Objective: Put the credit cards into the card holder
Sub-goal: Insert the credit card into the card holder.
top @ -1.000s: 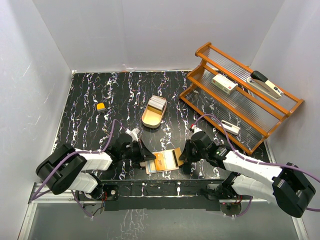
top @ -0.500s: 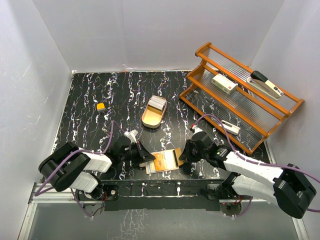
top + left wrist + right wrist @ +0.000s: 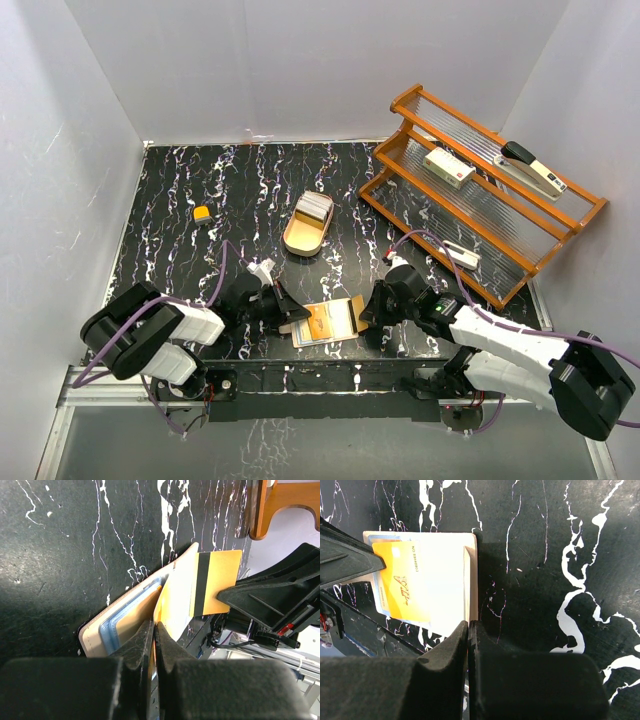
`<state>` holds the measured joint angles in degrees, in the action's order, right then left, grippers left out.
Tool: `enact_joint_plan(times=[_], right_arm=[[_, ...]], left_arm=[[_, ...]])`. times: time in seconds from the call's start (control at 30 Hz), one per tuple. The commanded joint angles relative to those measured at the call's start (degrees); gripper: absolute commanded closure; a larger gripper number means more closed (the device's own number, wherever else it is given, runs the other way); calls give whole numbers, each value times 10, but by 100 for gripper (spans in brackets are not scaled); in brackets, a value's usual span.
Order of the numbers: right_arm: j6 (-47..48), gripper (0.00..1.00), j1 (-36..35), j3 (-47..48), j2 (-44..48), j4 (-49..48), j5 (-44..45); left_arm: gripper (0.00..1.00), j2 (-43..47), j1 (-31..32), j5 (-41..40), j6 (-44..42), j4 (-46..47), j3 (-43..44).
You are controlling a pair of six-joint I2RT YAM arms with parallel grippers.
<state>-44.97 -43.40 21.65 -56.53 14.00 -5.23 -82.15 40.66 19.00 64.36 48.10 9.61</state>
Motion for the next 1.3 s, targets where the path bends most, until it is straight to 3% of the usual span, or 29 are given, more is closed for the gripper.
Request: enact_joint_plan(times=[0.0, 0.67, 1.27], right_arm=[[1, 100, 0, -8, 5, 25, 23], [1, 100, 0, -9, 6, 35, 25], [-6, 100, 0, -7, 22, 42, 26]], left_arm=[[100, -7, -2, -27, -8, 24, -10], [100, -44, 24, -52, 10, 83, -29], [100, -74, 49, -59, 13, 68, 0]])
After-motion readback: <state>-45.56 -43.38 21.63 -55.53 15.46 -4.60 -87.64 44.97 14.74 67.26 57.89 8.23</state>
